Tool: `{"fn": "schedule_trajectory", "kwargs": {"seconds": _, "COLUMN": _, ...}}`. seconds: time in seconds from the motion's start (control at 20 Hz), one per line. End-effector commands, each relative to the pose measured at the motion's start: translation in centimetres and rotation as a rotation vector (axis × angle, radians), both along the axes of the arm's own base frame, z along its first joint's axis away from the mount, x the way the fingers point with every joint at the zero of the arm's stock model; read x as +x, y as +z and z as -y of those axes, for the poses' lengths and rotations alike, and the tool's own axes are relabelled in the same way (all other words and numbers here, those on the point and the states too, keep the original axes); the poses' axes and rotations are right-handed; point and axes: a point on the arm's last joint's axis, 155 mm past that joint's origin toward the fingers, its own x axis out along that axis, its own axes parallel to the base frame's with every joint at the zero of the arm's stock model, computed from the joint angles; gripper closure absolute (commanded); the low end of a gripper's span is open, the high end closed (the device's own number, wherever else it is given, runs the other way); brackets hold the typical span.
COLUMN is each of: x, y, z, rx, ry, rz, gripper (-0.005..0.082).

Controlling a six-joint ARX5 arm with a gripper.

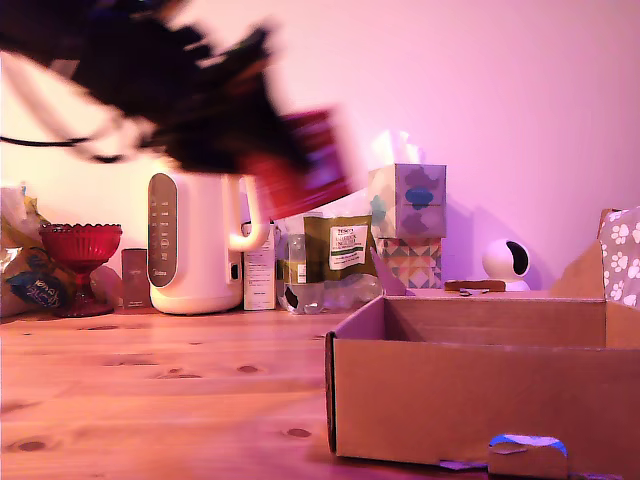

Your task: Pick the red carton of coffee filters and place it in the cardboard box

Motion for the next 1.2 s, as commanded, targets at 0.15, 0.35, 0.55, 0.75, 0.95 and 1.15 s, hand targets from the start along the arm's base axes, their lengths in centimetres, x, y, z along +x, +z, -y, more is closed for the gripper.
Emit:
{"fn": "schedule_trajectory", "kwargs": {"seconds": 0.15, "x": -0.8, "y": -1.1, "z": 5.2, "rx": 0.004, "ry": -0.089, "rz": -0.006, "gripper": 0.0556}}
{"fn": "schedule_trajectory", "kwargs": {"seconds": 0.35, "x": 0.0, "y": -4.0, "z": 8.7, "rx": 0.165, "ry": -0.124, "rz": -0.091, "gripper": 0.0556}}
{"fn": "schedule_trajectory", "kwargs": {"seconds": 0.55, "x": 0.8, "y": -7.4, "z": 10.1, "rx": 0.318, "ry": -0.139, "rz": -0.202, "gripper": 0.0556}}
{"fn": "schedule_trajectory", "kwargs": {"seconds": 0.75, "x": 1.2, "y": -7.9, "z": 10.7, "rx": 0.362, "ry": -0.142, "rz": -0.238, "gripper": 0.0553}}
{"fn": "schedule_trajectory", "kwargs": {"seconds": 0.95, "x": 0.2, "y": -10.3, "z": 9.9, "rx": 0.426, "ry": -0.159, "rz": -0.315, "gripper": 0.0553}}
{"fn": "schedule_trajectory", "kwargs": {"seconds": 1.15, "x": -0.5, "y": -11.6, "z": 9.5, "rx": 0.456, "ry": -0.169, "rz": -0.360, "gripper": 0.0431}}
